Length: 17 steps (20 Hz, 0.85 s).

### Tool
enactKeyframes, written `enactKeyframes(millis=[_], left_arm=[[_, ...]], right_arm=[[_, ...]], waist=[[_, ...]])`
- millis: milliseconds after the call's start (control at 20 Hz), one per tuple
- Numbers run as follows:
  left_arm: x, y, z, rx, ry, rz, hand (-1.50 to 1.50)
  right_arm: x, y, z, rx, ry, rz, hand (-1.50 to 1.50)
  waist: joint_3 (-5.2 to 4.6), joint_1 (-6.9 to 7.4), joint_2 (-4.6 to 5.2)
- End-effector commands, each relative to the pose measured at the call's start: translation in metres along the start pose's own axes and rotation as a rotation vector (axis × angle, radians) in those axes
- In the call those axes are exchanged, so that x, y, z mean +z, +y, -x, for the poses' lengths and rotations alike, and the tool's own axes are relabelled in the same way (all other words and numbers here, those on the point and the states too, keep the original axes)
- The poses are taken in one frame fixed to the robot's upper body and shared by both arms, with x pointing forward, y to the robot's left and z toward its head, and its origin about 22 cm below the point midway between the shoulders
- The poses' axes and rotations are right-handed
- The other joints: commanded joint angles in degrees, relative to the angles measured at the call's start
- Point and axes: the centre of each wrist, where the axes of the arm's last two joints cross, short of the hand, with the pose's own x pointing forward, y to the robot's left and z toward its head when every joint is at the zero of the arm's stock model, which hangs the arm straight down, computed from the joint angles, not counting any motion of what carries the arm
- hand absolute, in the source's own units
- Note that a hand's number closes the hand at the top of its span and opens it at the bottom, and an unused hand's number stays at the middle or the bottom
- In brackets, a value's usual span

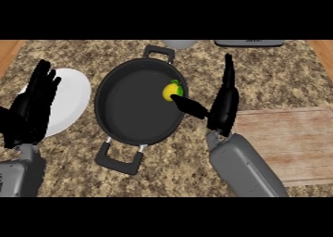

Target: Pick the lemon from the cutting board and place it in the pot

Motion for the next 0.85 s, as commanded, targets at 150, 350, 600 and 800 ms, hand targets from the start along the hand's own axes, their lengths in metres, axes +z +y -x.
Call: enactKeyframes(millis=[150, 350, 600, 800], left_arm=[[0.006, 0.000, 0.006, -0.002, 0.019, -0.016, 0.00], [0.016, 0.023, -0.004, -0.022, 0.002, -0.017, 0.00], [-0.001, 0.009, -0.005, -0.014, 0.003, -0.008, 0.00], [0.014, 0.026, -0.008, -0.007, -0.006, -0.014, 0.00]], right_arm=[[0.006, -0.071, 0.010, -0.062, -0.007, -0.030, -1.50], [0.015, -0.097, 0.012, -0.054, -0.006, -0.057, -1.50], [0.016, -0.120, 0.023, -0.020, -0.011, -0.051, -1.50], [0.018, -0.143, 0.036, -0.024, 0.018, -0.049, -1.50]], waist=[[-0.05, -0.75, -0.18], [-0.05, -0.36, -0.20], [-0.06, -0.43, -0.11], [-0.05, -0.31, -0.13]])
